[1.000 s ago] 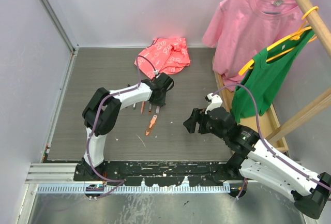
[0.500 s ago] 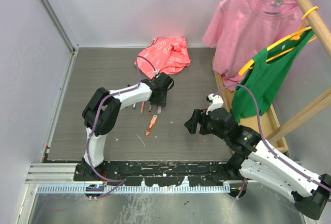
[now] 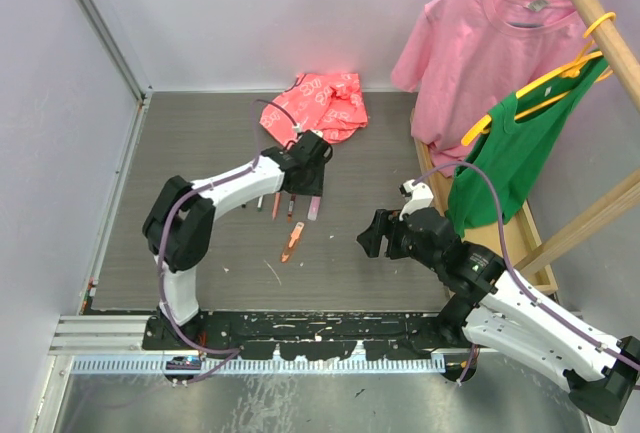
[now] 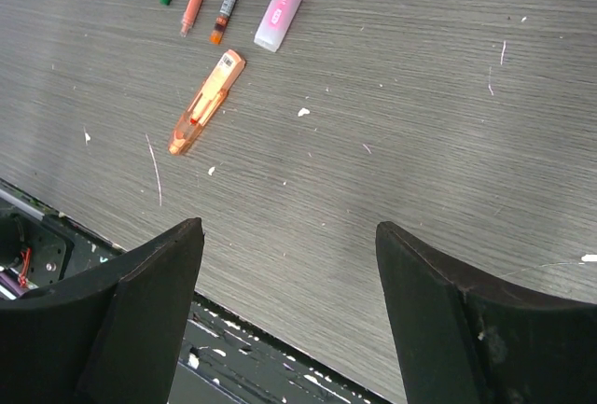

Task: Insert the pens into the pen caps
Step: Place the pen at the center of the board, then pick up the pen from the center of the board.

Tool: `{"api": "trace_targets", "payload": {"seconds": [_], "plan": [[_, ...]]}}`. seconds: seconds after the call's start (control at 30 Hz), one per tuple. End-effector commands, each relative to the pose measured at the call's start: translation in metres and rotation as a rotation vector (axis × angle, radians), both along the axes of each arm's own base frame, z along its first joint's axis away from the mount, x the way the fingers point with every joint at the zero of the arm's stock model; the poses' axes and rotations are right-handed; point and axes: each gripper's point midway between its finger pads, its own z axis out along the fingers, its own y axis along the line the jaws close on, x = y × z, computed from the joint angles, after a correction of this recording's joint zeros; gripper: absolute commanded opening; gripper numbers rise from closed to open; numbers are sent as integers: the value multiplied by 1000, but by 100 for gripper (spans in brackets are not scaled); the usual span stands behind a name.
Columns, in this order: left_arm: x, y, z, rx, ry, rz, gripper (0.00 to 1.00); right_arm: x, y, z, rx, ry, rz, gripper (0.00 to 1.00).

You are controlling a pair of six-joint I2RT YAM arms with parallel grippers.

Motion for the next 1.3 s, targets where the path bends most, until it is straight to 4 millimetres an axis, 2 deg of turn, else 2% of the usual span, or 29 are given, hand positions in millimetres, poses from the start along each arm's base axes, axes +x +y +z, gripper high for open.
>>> {"api": "trace_targets", "payload": {"seconds": [0.0, 0.1, 0.33, 0.5, 0.67, 0.87, 1.27], "plan": [[1, 1, 51, -77, -88, 0, 41, 9, 1, 23, 26, -57, -21, 80], [-7, 8, 62, -91, -100, -2, 42, 9, 1, 25, 29, -58, -21, 80], [-42, 28, 70, -136, -102, -34, 44, 9, 5, 20, 27, -46, -13, 80], [-67, 42, 58, -151, -82, -50, 44, 12, 10, 19, 28, -38, -3, 80], [-86, 46, 33, -157, -18, -84, 45, 13, 17, 19, 33, -26, 13, 80], [-88, 47, 8, -123, 15, -88, 50, 14, 22, 18, 44, -17, 22, 80], [-89, 39, -20, -71, 65, -127, 58, 13, 20, 11, 41, -7, 13, 80]]}}
